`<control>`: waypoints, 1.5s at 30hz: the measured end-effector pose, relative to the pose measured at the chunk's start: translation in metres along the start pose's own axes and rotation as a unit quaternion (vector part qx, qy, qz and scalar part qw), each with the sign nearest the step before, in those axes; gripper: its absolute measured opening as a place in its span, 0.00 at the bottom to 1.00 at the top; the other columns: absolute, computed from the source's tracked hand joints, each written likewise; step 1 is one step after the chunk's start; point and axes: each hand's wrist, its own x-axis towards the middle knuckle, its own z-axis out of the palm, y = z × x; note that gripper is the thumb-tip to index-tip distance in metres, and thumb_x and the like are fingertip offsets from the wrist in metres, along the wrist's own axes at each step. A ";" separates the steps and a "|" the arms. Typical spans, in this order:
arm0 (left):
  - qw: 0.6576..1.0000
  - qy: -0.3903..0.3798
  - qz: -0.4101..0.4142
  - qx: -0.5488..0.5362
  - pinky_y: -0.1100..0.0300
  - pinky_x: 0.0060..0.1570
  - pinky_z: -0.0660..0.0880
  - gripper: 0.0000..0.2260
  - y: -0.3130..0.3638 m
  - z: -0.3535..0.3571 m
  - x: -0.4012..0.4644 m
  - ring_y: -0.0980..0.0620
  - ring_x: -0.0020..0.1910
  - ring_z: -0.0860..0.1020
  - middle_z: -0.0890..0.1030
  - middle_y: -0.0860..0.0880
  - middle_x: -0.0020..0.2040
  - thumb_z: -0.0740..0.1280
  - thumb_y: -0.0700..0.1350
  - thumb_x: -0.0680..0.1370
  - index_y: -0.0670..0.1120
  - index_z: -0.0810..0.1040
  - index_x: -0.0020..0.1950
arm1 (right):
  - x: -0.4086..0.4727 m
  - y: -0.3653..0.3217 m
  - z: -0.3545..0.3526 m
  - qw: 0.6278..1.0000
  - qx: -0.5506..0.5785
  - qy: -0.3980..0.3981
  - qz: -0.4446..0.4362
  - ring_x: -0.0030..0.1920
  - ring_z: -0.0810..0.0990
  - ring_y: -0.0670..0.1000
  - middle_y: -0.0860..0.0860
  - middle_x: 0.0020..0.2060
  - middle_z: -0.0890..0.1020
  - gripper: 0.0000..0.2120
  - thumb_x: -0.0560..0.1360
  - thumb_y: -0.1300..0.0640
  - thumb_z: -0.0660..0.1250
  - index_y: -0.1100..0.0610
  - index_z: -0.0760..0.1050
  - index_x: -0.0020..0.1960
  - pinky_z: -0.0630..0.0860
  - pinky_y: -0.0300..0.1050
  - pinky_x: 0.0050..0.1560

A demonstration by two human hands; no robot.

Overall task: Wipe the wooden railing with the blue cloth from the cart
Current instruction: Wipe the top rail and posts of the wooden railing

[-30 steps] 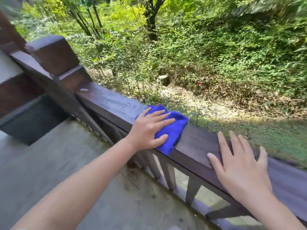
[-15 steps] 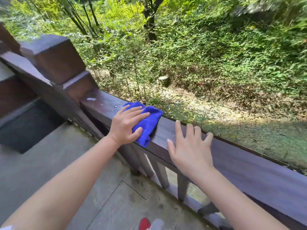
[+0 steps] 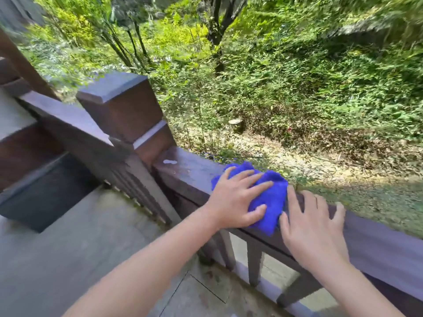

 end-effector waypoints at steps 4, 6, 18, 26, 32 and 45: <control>1.000 -0.016 0.021 0.001 0.41 0.67 0.62 0.25 -0.057 -0.012 -0.014 0.47 0.66 0.72 0.77 0.47 0.65 0.53 0.56 0.72 0.49 0.73 0.65 | 0.013 -0.029 0.002 1.000 0.003 -0.008 0.013 0.57 0.75 0.62 0.63 0.56 0.78 0.31 0.72 0.47 0.44 0.60 0.67 0.67 0.64 0.70 0.61; 0.999 -0.026 -0.006 0.041 0.38 0.69 0.56 0.25 -0.094 -0.019 -0.024 0.47 0.67 0.70 0.76 0.47 0.66 0.52 0.56 0.73 0.49 0.72 0.65 | 0.022 -0.047 0.005 1.000 -0.006 -0.023 0.006 0.62 0.71 0.60 0.60 0.61 0.74 0.30 0.74 0.45 0.43 0.57 0.61 0.71 0.61 0.68 0.64; 0.979 0.013 -0.192 0.061 0.47 0.64 0.65 0.29 -0.161 -0.027 -0.044 0.38 0.66 0.69 0.73 0.35 0.64 0.50 0.57 0.72 0.40 0.73 0.63 | 0.041 -0.079 0.020 0.999 -0.009 -0.036 -0.012 0.67 0.62 0.57 0.57 0.67 0.67 0.28 0.75 0.45 0.41 0.53 0.48 0.74 0.56 0.65 0.68; 0.939 0.119 -0.321 0.036 0.48 0.50 0.70 0.26 -0.112 -0.015 -0.047 0.40 0.54 0.76 0.79 0.37 0.52 0.55 0.58 0.70 0.41 0.78 0.56 | 0.041 -0.078 0.019 0.999 -0.002 -0.044 -0.024 0.68 0.62 0.59 0.58 0.68 0.66 0.28 0.77 0.45 0.42 0.54 0.47 0.74 0.55 0.65 0.68; 0.939 0.134 -0.315 0.020 0.46 0.52 0.71 0.22 -0.033 0.002 -0.031 0.41 0.54 0.76 0.79 0.39 0.52 0.59 0.56 0.69 0.44 0.78 0.54 | 0.043 -0.071 0.018 0.998 0.031 -0.037 -0.044 0.70 0.61 0.57 0.57 0.70 0.64 0.26 0.77 0.47 0.49 0.52 0.51 0.74 0.52 0.62 0.70; 0.948 0.041 -0.315 0.031 0.47 0.59 0.68 0.28 -0.124 -0.020 -0.045 0.39 0.58 0.71 0.74 0.38 0.58 0.48 0.56 0.71 0.43 0.71 0.64 | 0.049 -0.062 0.004 0.985 0.135 -0.082 -0.069 0.72 0.57 0.55 0.55 0.72 0.61 0.24 0.77 0.54 0.51 0.52 0.55 0.73 0.49 0.58 0.74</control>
